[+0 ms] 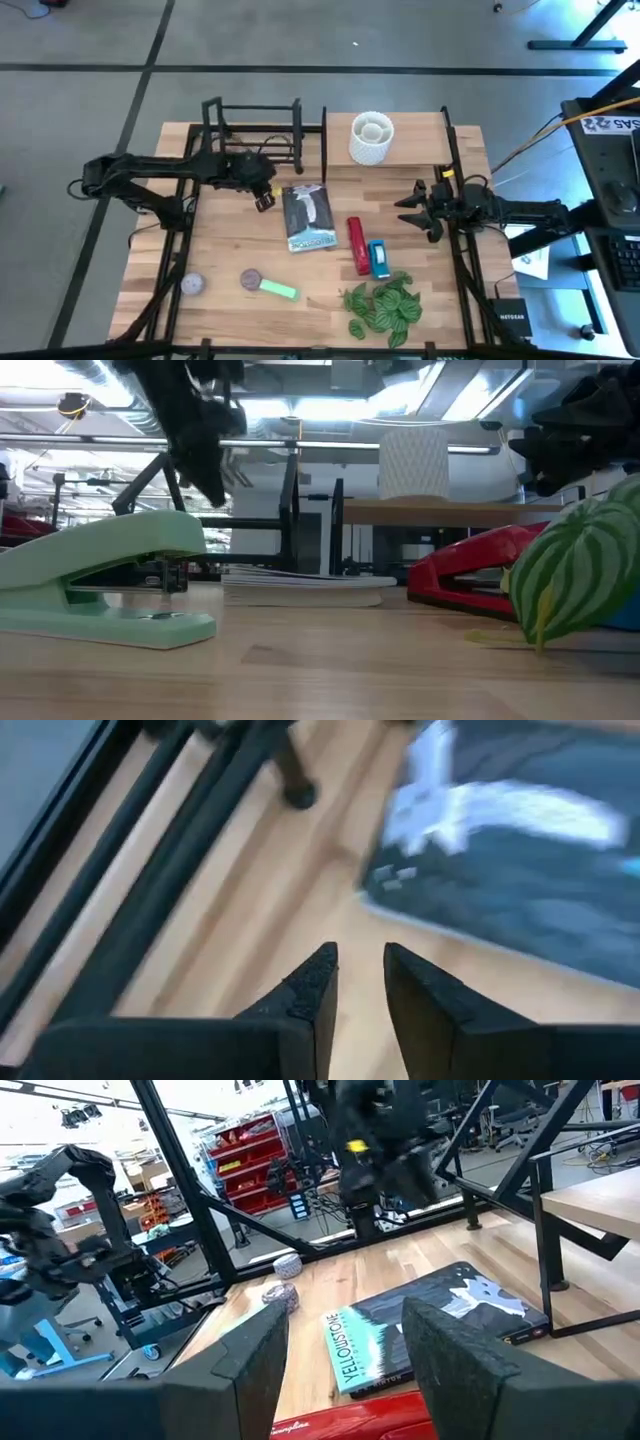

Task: Stock shelves
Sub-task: Adjust the white pencil holder on the shelf

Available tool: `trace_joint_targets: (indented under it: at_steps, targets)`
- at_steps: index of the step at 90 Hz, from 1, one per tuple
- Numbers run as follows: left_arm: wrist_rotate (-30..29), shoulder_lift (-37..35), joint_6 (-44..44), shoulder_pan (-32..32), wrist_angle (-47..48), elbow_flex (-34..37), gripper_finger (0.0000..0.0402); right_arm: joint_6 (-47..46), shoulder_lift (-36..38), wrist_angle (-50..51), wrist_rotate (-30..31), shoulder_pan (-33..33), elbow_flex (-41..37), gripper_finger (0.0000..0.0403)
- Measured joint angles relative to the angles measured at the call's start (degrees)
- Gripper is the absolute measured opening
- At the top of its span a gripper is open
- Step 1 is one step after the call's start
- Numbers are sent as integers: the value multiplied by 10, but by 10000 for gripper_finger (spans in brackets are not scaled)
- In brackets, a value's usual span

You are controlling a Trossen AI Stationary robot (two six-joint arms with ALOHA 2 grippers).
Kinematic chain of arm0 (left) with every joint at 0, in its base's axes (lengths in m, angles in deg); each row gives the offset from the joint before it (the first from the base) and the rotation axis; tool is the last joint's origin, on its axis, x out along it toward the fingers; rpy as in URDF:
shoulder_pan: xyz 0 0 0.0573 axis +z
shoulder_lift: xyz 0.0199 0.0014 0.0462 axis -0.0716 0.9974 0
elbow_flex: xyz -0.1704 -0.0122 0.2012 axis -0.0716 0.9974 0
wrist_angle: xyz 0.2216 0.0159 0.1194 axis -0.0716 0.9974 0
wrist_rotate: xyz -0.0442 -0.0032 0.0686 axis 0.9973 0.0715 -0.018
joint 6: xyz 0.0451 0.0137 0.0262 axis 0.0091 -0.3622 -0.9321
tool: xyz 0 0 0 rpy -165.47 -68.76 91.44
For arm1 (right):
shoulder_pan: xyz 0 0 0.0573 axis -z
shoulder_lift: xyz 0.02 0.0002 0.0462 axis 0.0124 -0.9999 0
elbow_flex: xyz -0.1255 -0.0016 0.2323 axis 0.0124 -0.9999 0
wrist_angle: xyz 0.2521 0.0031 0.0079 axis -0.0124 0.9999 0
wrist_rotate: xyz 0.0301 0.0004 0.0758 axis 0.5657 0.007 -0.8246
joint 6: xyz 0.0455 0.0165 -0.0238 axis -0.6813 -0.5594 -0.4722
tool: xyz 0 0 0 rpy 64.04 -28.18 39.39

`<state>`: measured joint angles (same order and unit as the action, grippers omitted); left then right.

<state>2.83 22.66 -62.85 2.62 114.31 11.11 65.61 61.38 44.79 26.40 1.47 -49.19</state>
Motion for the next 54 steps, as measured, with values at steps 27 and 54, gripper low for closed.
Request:
trace_joint_targets:
  at_steps: [27, 54]
  targets:
    - [-101, 2, 175, -190, -19, 14, 67, 0, 0, 0, 0, 0, 0, 182]
    - [-199, 10, 338, -339, -64, 67, 67, 0, 0, 0, 0, 0, 0, 182]
